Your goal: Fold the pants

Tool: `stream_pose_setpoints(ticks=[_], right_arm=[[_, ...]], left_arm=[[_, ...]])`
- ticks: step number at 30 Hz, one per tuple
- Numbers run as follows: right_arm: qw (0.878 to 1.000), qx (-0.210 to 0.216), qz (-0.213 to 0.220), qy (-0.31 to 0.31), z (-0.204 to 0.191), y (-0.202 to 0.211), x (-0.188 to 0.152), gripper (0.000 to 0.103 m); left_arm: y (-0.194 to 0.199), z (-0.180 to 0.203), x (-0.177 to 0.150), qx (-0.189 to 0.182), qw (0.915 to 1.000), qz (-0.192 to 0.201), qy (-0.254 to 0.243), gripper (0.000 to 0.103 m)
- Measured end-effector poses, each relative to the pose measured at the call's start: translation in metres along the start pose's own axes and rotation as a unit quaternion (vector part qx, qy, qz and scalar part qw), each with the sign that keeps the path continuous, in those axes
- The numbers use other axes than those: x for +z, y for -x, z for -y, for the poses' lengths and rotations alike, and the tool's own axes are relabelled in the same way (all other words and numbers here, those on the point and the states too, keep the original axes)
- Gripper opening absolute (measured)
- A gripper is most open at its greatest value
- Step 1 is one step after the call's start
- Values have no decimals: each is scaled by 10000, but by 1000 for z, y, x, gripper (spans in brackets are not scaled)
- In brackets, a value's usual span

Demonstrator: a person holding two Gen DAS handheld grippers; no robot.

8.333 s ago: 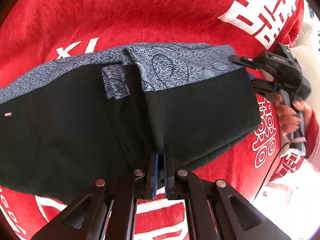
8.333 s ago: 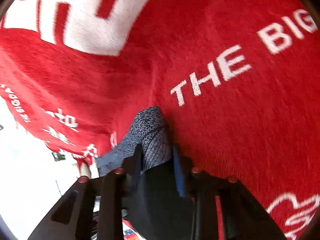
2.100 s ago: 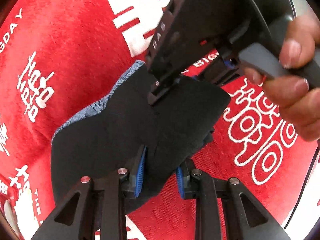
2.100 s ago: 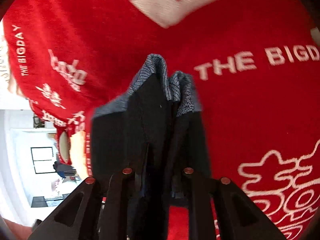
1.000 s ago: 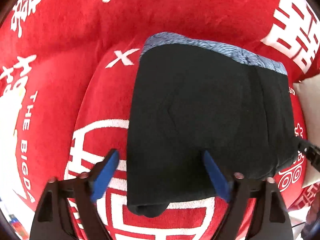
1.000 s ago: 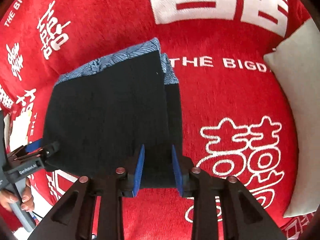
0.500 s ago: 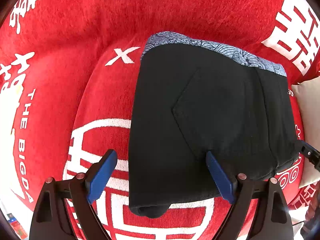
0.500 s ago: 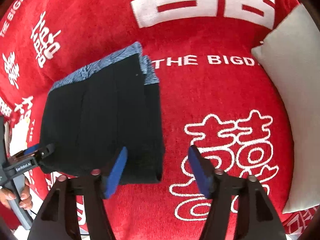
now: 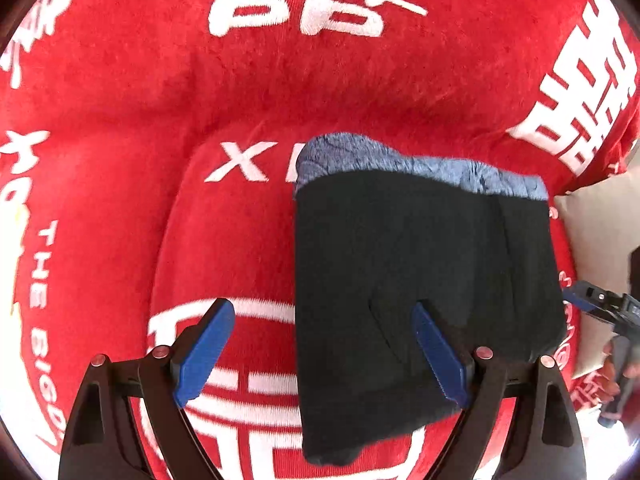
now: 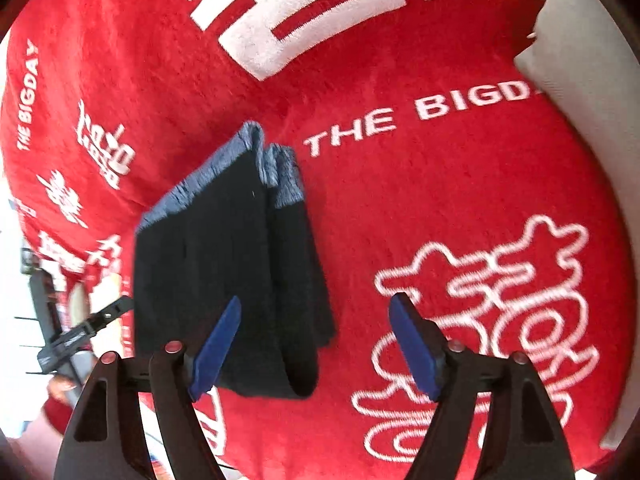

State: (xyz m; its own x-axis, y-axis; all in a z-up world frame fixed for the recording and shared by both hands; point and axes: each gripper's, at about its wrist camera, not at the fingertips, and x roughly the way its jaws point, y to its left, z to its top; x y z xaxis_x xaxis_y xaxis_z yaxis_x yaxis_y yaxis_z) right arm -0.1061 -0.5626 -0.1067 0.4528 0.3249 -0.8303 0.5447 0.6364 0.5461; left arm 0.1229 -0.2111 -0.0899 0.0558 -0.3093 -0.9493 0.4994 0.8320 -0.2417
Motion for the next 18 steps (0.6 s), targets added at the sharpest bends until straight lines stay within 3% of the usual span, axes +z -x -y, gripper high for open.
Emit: stream_pose_setpoints(ticks=[3, 9, 15, 18], right_arm=[[9989, 403, -227, -19, 9, -16, 13, 80], [9890, 1309, -690, 17, 17, -48, 30, 80], [9804, 1747, -905, 48, 15, -76, 37, 80], [9785, 1802, -1002, -23, 7, -87, 38, 78]], left_arm=[[-18, -10, 12, -572, 9979, -290, 59, 91], [-51, -23, 20, -1586, 9841, -788, 137, 91], [-68, -17, 19, -1959, 9754, -982, 224, 91], [-72, -7, 18, -1928, 9763, -969, 147, 91]])
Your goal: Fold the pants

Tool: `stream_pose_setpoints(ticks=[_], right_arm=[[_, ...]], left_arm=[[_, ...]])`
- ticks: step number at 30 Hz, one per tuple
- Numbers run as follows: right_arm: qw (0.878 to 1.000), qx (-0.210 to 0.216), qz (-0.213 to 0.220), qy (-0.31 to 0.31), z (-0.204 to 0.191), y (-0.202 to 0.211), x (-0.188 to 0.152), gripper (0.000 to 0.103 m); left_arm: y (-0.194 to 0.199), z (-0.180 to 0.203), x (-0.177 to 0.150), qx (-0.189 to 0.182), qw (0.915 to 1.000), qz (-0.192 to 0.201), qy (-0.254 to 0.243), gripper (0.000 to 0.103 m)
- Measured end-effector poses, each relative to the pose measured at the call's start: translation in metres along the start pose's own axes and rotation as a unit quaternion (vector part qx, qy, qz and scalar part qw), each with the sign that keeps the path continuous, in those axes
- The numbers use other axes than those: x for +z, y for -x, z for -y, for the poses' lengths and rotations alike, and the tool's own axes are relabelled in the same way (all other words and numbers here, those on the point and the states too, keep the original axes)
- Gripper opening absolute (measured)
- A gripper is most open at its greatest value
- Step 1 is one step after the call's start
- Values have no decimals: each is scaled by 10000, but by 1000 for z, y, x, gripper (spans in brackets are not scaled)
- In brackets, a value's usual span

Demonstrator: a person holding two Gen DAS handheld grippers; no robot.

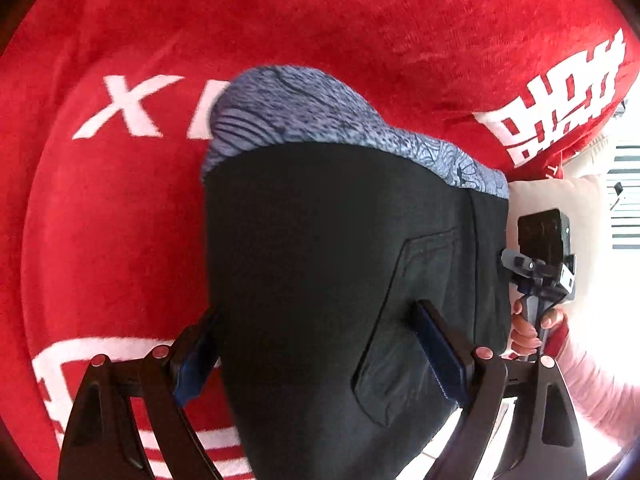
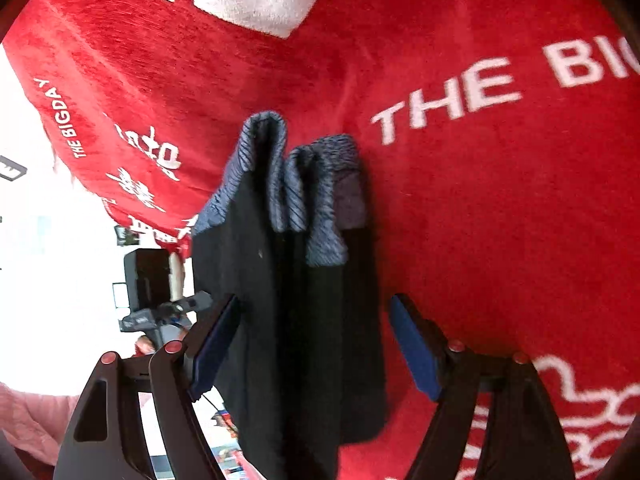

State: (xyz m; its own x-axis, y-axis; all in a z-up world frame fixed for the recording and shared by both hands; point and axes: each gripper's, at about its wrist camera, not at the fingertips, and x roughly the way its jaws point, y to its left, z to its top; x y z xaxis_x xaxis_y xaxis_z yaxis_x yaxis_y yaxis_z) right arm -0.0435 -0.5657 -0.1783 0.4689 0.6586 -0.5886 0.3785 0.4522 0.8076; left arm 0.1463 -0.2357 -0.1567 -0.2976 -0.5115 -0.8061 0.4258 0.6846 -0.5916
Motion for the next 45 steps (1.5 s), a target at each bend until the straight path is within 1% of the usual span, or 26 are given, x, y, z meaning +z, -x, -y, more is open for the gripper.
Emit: stream_pose_setpoints(ticks=[1, 2, 3, 5, 6, 7, 9, 12, 14, 17, 21, 24, 25, 26, 27, 28, 30, 32, 35, 37, 38, 39, 42, 43, 44, 45], right_arm=[[10000, -65, -38, -17, -3, -4, 1, 75], [9999, -141, -50, -59, -6, -6, 1, 69], [9998, -108, -42, -137, -6, -5, 0, 59], [9997, -25, 29, -242, -9, -1, -3, 50], [9997, -13, 59, -242, -11, 1, -5, 48], [9997, -9, 86, -244, -13, 3, -7, 47], [9995, 67, 141, -279, -19, 7, -11, 45], [9988, 264, 186, -371, -27, 15, -19, 45], [9989, 264, 164, -350, -33, 20, -26, 45], [9989, 296, 133, -338, -44, 25, -45, 45], [9988, 278, 102, -382, -53, 23, -76, 45], [9990, 135, 49, -420, -47, 16, -96, 45], [9989, 51, 10, -457, -43, 10, -101, 45], [9988, -113, -46, -483, -38, 2, -108, 46], [9987, -238, -44, -441, -32, 1, -113, 49], [9986, -375, 19, -366, -30, -2, -116, 51], [9979, -494, 151, -395, -29, -1, -117, 60], [9968, -652, 186, -416, -33, -1, -118, 63], [9925, -1157, 315, -235, -49, 9, -124, 66], [9882, -1449, 445, -225, -60, 20, -131, 73], [9858, -1576, 528, -244, -65, 26, -136, 80], [9826, -1732, 617, -269, -72, 31, -140, 82], [9698, -2258, 869, -300, -90, 45, -154, 82], [9636, -2493, 923, -282, -99, 46, -158, 82], [9589, -2662, 951, -251, -108, 44, -159, 87], [9518, -2900, 976, -197, -117, 43, -164, 95]], left_arm=[[-1, 3, 0, 68, 9999, 70, -48, 89], [1, 6, -1, 111, 9998, 143, -99, 85], [2, 10, -2, 164, 9996, 202, -132, 80], [6, 15, -4, 202, 9992, 296, -166, 73], [8, 17, -6, 205, 9991, 334, -188, 68], [12, 19, -7, 182, 9990, 366, -199, 64], [18, 23, -9, 158, 9987, 421, -242, 61], [29, 33, -14, 132, 9984, 452, -317, 58], [37, 37, -19, 114, 9983, 444, -353, 58], [49, 42, -35, 90, 9983, 421, -386, 58], [61, 42, -64, 148, 9984, 359, -415, 58], [56, 32, -83, 209, 9989, 245, -333, 58], [50, 26, -90, 286, 9990, 172, -282, 59], [46, 21, -96, 377, 9989, 128, -262, 61], [40, 15, -102, 635, 9976, 135, -247, 67], [38, 12, -106, 791, 9963, 216, -271, 80], [40, 8, -109, 1099, 9927, 395, -291, 95], [44, 9, -108, 1318, 9899, 443, -286, 96], [54, 15, -111, 1758, 9822, 542, -372, 96], [63, 23, -115, 2151, 9739, 589, -426, 96], [66, 27, -117, 2347, 9692, 611, -439, 96], [71, 31, -120, 2538, 9640, 654, -446, 96], [83, 47, -129, 2854, 9541, 769, -478, 97], [85, 52, -132, 2890, 9529, 772, -499, 102], [86, 57, -135, 2941, 9512, 766, -532, 102], [87, 62, -139, 3005, 9491, 743, -587, 102]])
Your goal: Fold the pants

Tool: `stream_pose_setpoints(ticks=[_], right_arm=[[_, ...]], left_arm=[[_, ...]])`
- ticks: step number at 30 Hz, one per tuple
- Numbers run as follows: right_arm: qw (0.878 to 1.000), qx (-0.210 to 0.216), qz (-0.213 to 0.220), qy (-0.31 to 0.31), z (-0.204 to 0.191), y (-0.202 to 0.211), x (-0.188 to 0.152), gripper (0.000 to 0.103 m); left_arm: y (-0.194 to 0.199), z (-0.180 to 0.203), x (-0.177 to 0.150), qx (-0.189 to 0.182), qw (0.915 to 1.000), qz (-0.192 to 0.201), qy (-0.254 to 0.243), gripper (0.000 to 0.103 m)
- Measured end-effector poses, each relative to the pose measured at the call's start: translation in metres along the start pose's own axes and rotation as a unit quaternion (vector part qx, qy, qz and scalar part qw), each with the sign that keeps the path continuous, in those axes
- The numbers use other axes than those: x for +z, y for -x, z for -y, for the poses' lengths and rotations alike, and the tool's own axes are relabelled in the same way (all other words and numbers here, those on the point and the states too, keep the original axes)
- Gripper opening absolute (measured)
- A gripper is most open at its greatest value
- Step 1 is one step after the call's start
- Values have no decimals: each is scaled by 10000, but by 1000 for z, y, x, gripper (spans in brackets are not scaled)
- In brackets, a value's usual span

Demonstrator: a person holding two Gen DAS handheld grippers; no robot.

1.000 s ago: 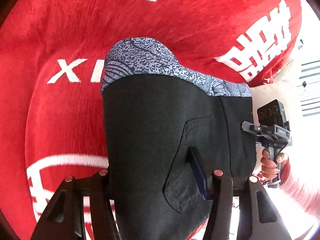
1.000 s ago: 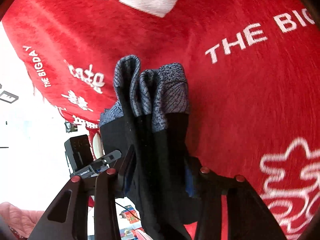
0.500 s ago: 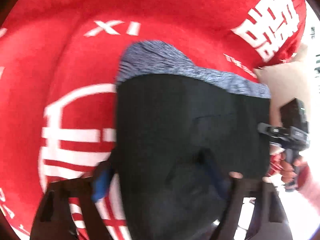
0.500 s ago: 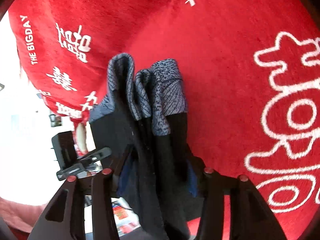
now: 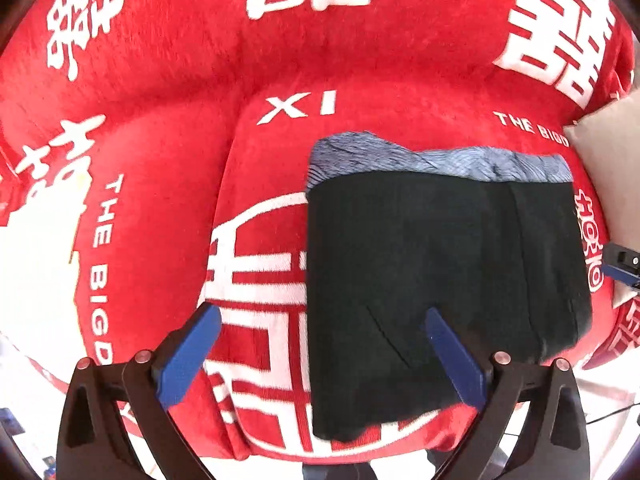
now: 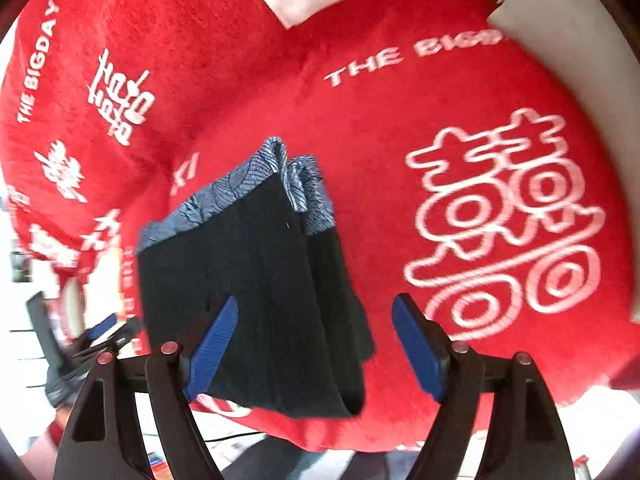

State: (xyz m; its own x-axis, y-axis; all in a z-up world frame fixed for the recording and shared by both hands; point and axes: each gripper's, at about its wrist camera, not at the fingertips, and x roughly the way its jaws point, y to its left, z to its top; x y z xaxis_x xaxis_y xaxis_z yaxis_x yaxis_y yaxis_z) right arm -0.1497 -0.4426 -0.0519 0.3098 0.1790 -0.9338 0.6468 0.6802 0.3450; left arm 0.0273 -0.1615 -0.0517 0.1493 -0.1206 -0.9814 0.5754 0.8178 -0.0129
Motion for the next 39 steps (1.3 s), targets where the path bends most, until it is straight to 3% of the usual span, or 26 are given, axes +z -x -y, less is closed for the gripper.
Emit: stream_pose_setpoints(ticks=[2, 6, 11, 20, 39], right_arm=[[9991, -360, 144, 189, -14, 10, -11, 103], [9950, -824, 220, 527, -50, 16, -24, 103], [9911, -1157, 72, 647, -73, 18, -39, 103], [9889, -1256, -22, 795, -98, 40, -62, 103], [9897, -1316, -69, 550, -101, 56, -71, 103]], left_arm=[[7, 10, -4, 59, 9999, -44, -124, 102], [16, 28, -15, 269, 9989, -214, -329, 102], [32, 36, -24, 235, 9990, -276, -271, 102], [56, 32, -34, 443, 9984, -312, -171, 102], [75, 39, -40, 298, 9976, -462, -417, 102]])
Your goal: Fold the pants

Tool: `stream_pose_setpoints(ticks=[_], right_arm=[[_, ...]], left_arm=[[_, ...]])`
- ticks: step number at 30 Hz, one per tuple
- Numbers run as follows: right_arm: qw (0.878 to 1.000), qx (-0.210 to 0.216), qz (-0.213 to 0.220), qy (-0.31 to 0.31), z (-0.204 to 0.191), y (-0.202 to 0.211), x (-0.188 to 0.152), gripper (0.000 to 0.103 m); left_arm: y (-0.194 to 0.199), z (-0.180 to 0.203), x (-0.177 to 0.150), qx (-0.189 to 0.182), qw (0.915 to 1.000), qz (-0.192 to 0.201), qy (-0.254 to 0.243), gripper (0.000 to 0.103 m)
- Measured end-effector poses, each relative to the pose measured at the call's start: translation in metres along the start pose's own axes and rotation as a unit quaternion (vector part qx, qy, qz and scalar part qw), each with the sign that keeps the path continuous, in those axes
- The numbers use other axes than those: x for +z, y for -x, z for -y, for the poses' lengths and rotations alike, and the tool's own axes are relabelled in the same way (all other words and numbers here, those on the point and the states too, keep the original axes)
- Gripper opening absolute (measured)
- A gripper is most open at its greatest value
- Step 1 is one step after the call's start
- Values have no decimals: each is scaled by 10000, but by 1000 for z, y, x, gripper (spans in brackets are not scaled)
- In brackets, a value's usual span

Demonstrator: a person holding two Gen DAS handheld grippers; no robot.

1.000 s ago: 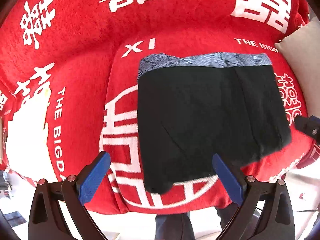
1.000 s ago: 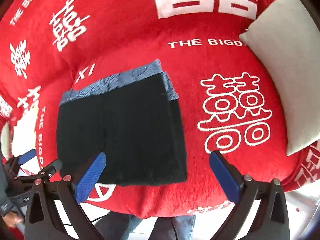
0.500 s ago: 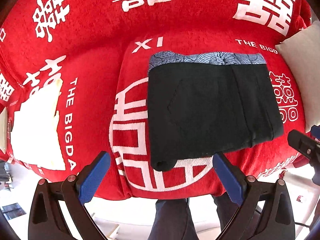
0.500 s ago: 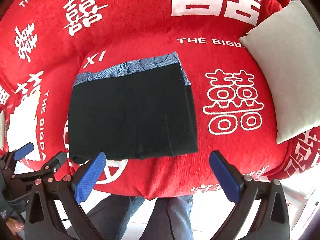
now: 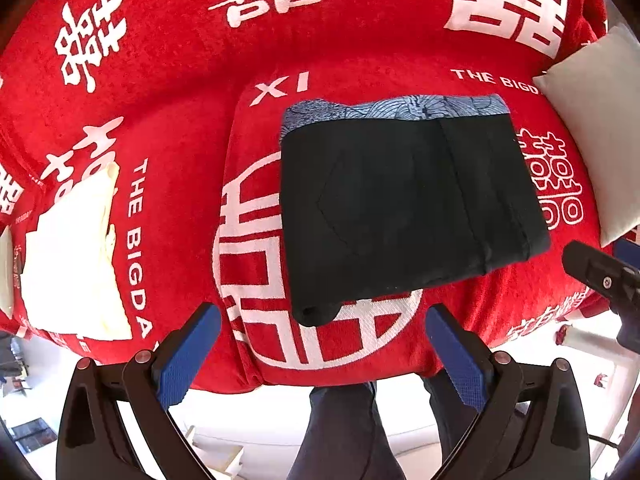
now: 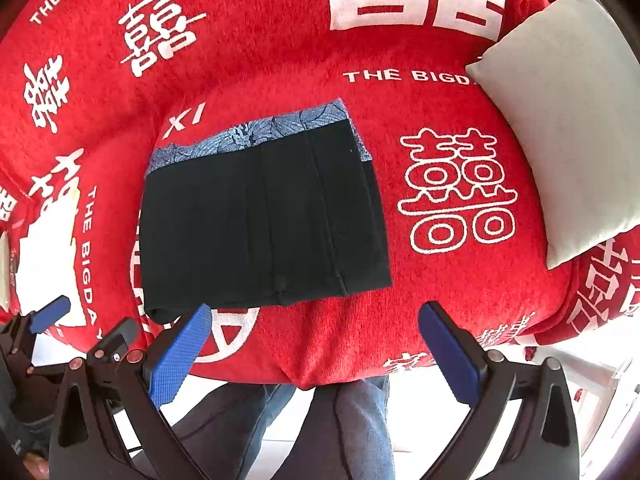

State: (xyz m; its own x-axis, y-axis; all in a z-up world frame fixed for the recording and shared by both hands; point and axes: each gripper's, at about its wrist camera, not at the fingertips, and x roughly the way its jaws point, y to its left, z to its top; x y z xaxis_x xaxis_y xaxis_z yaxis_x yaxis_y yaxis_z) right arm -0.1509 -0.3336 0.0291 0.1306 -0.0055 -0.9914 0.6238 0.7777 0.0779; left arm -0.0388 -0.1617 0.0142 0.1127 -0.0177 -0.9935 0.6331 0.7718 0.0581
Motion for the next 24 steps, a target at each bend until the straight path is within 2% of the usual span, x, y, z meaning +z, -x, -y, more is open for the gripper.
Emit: stream_pose_setpoints(ticks=[24], right_arm=[[9996, -108, -40, 268, -17, 4, 3, 103]], left_arm=[[14, -8, 6, 63, 9999, 108, -37, 102]])
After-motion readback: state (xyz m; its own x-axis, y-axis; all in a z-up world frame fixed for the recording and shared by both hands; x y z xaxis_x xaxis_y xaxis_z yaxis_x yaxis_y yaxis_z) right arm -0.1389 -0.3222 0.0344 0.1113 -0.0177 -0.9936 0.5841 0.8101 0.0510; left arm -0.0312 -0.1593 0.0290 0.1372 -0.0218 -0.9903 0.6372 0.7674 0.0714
